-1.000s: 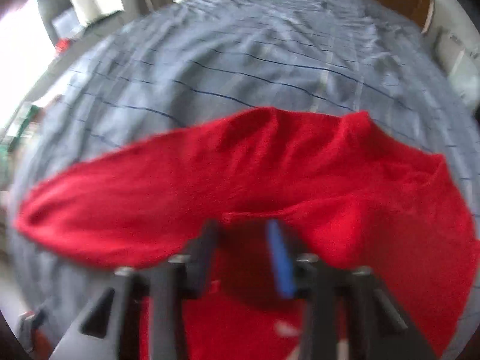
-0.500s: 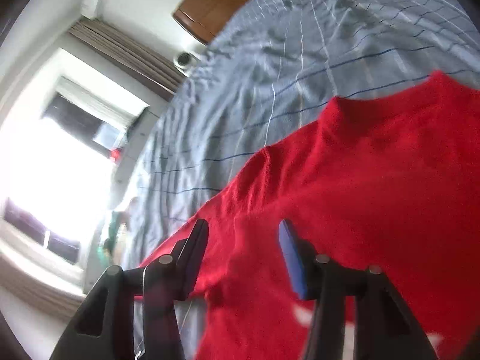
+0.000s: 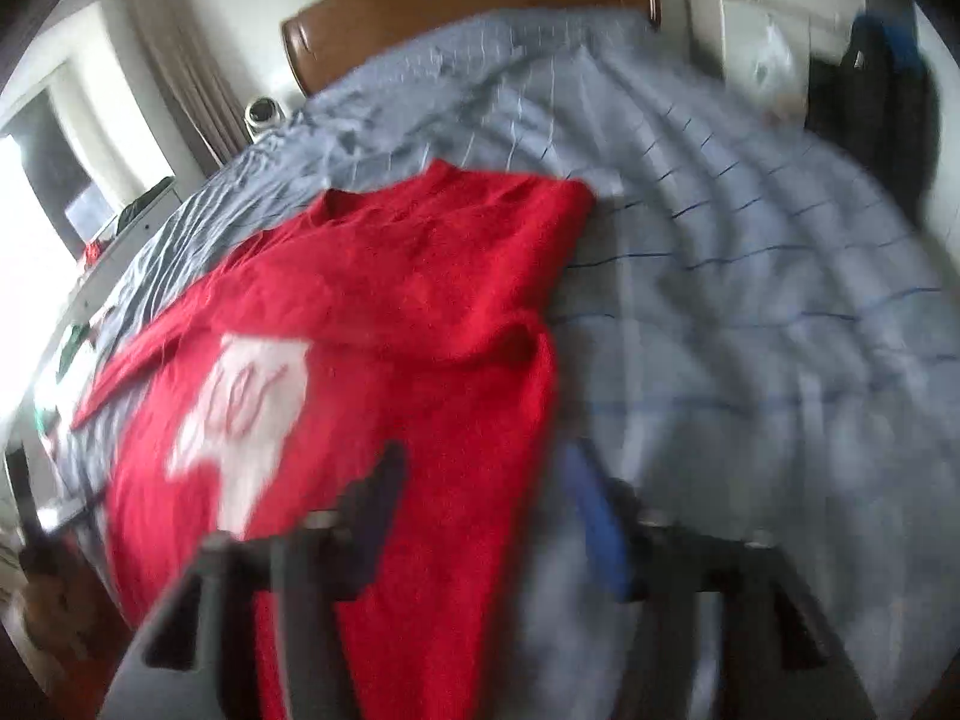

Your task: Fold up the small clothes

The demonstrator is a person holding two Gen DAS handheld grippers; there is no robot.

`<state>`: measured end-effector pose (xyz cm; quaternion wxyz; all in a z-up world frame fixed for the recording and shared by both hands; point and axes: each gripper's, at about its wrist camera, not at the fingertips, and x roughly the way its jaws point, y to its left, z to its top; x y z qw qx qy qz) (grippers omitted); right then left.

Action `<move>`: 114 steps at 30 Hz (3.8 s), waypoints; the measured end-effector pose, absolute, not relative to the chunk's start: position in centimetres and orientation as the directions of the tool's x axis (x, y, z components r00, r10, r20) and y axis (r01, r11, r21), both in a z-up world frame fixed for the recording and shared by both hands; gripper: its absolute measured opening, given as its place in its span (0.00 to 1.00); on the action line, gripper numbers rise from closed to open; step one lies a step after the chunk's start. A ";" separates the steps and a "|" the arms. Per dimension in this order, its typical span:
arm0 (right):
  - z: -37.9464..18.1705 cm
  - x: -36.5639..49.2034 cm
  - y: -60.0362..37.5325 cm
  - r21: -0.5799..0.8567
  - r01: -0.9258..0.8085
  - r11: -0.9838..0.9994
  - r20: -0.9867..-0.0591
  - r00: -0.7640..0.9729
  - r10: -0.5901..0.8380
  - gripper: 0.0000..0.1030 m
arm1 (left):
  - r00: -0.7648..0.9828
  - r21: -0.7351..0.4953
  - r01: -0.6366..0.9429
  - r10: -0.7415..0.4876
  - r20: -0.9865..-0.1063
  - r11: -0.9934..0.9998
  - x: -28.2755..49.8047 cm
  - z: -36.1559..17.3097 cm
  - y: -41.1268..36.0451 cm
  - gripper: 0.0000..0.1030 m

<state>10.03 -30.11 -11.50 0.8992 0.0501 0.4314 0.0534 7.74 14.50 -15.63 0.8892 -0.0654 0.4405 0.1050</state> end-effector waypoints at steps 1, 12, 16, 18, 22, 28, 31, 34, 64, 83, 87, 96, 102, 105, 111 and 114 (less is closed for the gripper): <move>-11.7 8.9 -30.4 0.121 -0.038 0.992 -0.764 0.635 0.117 0.61 | 0.594 -0.020 -0.245 0.134 -0.793 0.969 7.6 -15.6 14.5 1.00; -15.4 3.0 -33.8 0.117 0.146 0.982 -0.734 0.679 -0.013 0.71 | 0.598 -0.026 -0.248 0.132 -0.790 0.968 7.2 -15.7 14.4 1.00; -15.9 3.0 -33.2 0.106 0.146 0.984 -0.729 0.684 -0.023 0.78 | 0.604 0.000 -0.246 0.154 -0.782 0.969 7.0 -15.7 13.9 1.00; -16.1 3.1 -32.8 0.091 0.147 0.985 -0.726 0.687 -0.035 0.80 | 0.601 0.000 -0.237 0.147 -0.785 0.971 7.0 -15.7 13.9 1.00; -16.4 2.9 -32.4 0.076 0.149 0.986 -0.723 0.689 -0.049 0.84 | 0.593 -0.024 -0.221 0.115 -0.797 0.975 7.1 -15.8 14.3 1.00; -16.5 2.9 -32.4 0.075 0.154 0.985 -0.721 0.691 -0.053 0.85 | 0.586 -0.031 -0.216 0.104 -0.804 0.976 7.2 -15.7 14.3 1.00; -16.7 3.0 -32.2 0.063 0.152 0.986 -0.720 0.692 -0.060 0.86 | 0.584 -0.033 -0.214 0.101 -0.805 0.976 7.2 -15.7 14.4 1.00; -16.8 3.0 -32.0 0.052 0.151 0.987 -0.719 0.691 -0.068 0.87 | 0.584 -0.032 -0.215 0.102 -0.805 0.976 7.2 -15.7 14.4 1.00; -16.8 3.0 -31.9 0.054 0.150 0.987 -0.719 0.692 -0.066 0.89 | 0.630 -0.190 -0.236 0.001 -0.776 0.953 6.8 -10.7 19.4 0.99; -17.0 3.2 -31.7 0.046 0.150 0.988 -0.716 0.694 -0.072 0.93 | 0.487 -0.196 -0.524 0.103 -0.867 0.829 15.6 -10.2 33.0 0.06; -17.0 3.2 -31.7 0.045 0.148 0.988 -0.714 0.697 -0.072 0.93 | 0.605 -0.176 -0.361 0.086 -0.792 0.916 17.0 -3.1 26.9 0.05; -17.2 3.2 -31.7 0.050 0.145 0.988 -0.712 0.699 -0.067 0.94 | 0.735 -0.099 0.170 -0.193 -0.651 0.981 23.2 7.4 0.4 0.05; -17.2 3.1 -31.7 0.049 0.136 0.989 -0.708 0.703 -0.062 0.94 | 0.655 -0.118 0.349 -0.332 -0.679 0.930 23.9 3.0 -13.6 0.06; -17.2 3.0 -31.7 0.049 0.132 0.990 -0.707 0.704 -0.059 0.94 | 0.592 -0.116 0.394 -0.349 -0.727 0.912 23.7 -0.5 -18.0 0.21; -17.1 3.0 -31.8 0.055 0.126 0.990 -0.708 0.705 -0.050 0.94 | 0.536 -0.059 0.439 -0.314 -0.784 0.896 19.2 -6.0 -16.9 0.63; -17.2 3.0 -31.8 0.057 0.123 0.991 -0.707 0.705 -0.048 0.95 | 0.562 -0.029 0.409 -0.277 -0.779 0.912 17.3 -6.3 -11.1 0.66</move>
